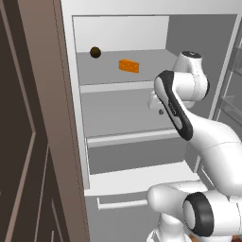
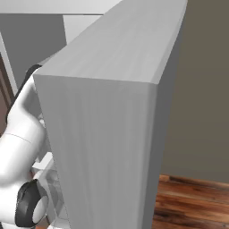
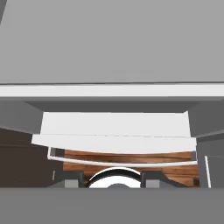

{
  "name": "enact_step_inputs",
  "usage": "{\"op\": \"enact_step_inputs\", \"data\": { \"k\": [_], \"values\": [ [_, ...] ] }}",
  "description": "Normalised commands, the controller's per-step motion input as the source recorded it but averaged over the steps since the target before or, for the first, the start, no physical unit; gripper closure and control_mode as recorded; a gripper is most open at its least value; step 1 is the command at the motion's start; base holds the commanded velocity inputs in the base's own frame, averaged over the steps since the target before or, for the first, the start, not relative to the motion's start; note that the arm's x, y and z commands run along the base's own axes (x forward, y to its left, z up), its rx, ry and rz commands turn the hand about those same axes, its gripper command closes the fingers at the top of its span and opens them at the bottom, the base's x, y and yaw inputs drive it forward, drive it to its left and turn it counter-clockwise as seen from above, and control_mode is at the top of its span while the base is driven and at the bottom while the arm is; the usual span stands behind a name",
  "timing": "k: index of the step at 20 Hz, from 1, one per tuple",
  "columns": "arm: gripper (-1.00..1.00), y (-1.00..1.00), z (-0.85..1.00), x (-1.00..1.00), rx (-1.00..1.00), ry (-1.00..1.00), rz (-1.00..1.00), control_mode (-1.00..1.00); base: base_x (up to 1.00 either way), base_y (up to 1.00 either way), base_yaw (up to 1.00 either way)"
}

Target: Pick the cheese from the fridge and the cheese grater from the cabinet and place them next to the salad bowl.

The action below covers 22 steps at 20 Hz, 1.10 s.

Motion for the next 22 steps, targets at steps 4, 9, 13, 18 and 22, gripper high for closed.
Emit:
{"op": "enact_step_inputs", "data": {
  "k": [4,9,13,18,22],
  "values": [
    [-1.00,0.01,0.00,-0.15,0.00,-0.03,0.00,-1.00,0.00,0.00,0.00],
    [-1.00,0.07,0.00,-0.34,-0.01,-0.12,0.00,-1.00,0.00,0.00,0.00],
    [-1.00,0.02,0.00,-0.11,0.00,-0.26,0.17,-1.00,0.00,0.00,0.00],
    [-1.00,0.01,0.03,-0.07,0.00,-0.18,0.26,-1.00,0.00,0.00,0.00],
    [-1.00,0.18,0.34,-0.03,-0.06,-0.16,0.16,-1.00,0.00,0.00,0.00]
  ]
}}
